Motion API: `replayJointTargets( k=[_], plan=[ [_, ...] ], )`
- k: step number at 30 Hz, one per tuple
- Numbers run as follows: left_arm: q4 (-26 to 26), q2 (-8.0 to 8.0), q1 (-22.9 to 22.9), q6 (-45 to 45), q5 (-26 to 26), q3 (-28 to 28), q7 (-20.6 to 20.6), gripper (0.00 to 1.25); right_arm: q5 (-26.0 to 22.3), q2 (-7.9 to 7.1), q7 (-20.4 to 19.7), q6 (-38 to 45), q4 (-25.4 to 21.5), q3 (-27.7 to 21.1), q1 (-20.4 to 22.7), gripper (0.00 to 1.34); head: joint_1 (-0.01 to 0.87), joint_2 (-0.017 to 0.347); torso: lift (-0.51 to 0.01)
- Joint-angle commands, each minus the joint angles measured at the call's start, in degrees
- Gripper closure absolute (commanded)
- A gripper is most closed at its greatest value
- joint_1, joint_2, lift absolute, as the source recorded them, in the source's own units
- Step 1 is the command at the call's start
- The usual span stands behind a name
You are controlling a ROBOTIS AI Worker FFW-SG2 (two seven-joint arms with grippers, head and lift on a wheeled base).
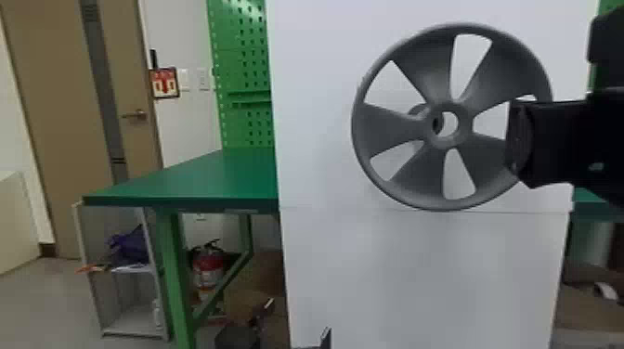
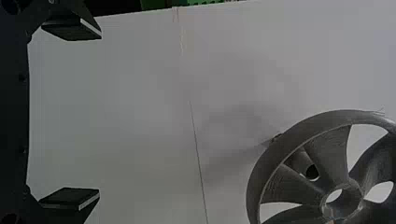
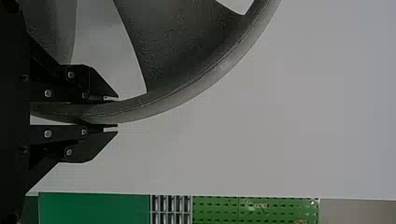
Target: Hold the wheel and insert it
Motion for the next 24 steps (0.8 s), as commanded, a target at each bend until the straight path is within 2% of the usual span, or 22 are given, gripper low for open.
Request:
replayJointTargets(
  k=[1, 24],
  plan=[
    [0.13, 0.00, -0.07, 0.00, 0.00, -0.11, 0.00, 0.10, 0.00, 0.05, 0.89, -1.50, 1.85, -0.02, -0.39, 1.08, 0.233, 0.304, -0.499],
    [0.48, 0.09, -0.34, -0.09, 0.26, -0.55, 0.00, 0.10, 0.79, 0.05, 1.68, -4.14, 5.01, 0.68, -2.50, 1.08, 0.233, 0.304, -0.499]
  ],
)
